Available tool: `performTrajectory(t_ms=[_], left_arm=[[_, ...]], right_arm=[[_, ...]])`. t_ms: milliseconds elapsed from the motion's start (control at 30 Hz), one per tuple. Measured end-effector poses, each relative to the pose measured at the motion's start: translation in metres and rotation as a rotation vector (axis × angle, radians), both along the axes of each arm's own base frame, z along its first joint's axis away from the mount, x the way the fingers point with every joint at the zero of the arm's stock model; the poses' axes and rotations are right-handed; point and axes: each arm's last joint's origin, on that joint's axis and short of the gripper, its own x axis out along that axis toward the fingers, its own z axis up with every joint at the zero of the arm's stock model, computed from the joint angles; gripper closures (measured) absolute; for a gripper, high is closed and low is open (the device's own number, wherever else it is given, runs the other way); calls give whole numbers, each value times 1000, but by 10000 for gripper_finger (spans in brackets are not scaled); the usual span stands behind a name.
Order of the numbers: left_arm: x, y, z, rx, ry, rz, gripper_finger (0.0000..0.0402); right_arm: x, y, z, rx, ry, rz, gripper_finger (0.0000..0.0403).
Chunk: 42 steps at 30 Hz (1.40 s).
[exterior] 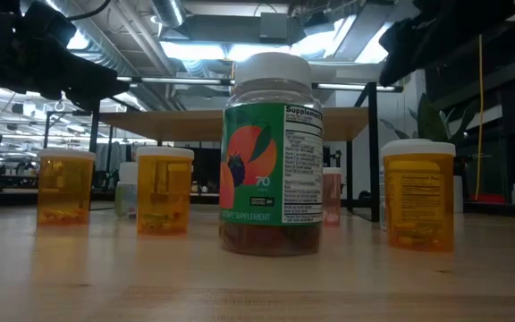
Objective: Pick and place medicine bottles onto shelf by color
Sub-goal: Adjust the shelf
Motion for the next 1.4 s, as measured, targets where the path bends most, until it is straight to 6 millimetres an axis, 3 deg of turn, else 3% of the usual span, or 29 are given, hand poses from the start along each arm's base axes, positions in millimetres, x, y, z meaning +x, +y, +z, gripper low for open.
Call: performTrajectory(t_ms=[467,1200,1400], left_arm=[[0,0,0,0,0,0,217],[0,0,0,-1,0,0,217],[0,-1,1,-216,-34,-38,217]], right_arm=[[2,-22,-15,-210,89,-224,121],[-7,-48,-12,-314,155,-336,121],[-5,-42,-4,-264,159,-262,121]])
